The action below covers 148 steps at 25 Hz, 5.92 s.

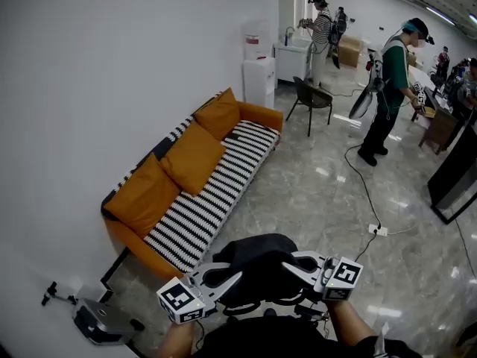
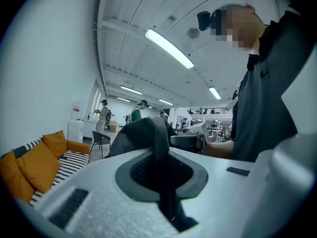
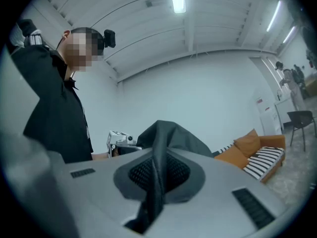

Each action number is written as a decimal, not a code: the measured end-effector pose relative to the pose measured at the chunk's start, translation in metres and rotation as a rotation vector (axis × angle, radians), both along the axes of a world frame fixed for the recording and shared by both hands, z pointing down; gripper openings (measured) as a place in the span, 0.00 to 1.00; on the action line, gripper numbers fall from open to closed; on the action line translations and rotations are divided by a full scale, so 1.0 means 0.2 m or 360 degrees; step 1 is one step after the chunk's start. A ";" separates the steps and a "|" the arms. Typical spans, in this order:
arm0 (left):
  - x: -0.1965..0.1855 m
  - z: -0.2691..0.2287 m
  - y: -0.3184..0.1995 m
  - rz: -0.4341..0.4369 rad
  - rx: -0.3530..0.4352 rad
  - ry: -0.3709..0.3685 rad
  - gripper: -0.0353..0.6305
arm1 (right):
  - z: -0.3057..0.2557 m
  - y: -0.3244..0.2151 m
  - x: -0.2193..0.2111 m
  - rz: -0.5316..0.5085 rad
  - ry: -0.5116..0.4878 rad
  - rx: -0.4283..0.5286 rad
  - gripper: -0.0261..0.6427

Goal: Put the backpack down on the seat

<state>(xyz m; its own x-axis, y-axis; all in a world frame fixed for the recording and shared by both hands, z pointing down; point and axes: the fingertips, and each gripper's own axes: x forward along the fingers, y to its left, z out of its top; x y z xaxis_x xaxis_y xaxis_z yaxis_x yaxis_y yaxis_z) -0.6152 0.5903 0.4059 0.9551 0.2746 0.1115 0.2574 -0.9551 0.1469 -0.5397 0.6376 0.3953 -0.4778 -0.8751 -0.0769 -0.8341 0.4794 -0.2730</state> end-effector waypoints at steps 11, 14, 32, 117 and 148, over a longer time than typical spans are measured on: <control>0.05 0.01 0.04 -0.0002 -0.0009 -0.0029 0.10 | 0.02 0.03 0.06 -0.0003 -0.0032 -0.0005 0.08; 0.07 0.02 0.05 -0.0017 -0.0007 -0.0033 0.10 | 0.02 0.04 0.07 -0.0030 -0.0037 -0.0012 0.08; 0.27 0.11 0.15 -0.0103 -0.0057 -0.0064 0.10 | 0.11 0.12 0.29 -0.0093 -0.0037 -0.0012 0.08; 2.88 0.24 -1.83 -0.0172 -0.0138 -0.0099 0.10 | 0.25 -1.85 2.92 -0.0154 -0.0110 -0.0072 0.08; 3.29 0.23 -3.08 -0.0206 -0.0127 -0.0007 0.10 | 0.22 -3.13 3.34 -0.0173 0.0043 -0.0155 0.08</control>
<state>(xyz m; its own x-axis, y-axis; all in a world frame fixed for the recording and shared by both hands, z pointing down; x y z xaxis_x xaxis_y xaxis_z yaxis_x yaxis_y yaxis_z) 0.0432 -0.0252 0.4514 0.9827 0.1571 0.0982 0.1319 -0.9655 0.2246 0.1293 0.0107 0.4402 -0.5709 -0.8208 0.0204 -0.7864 0.5395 -0.3008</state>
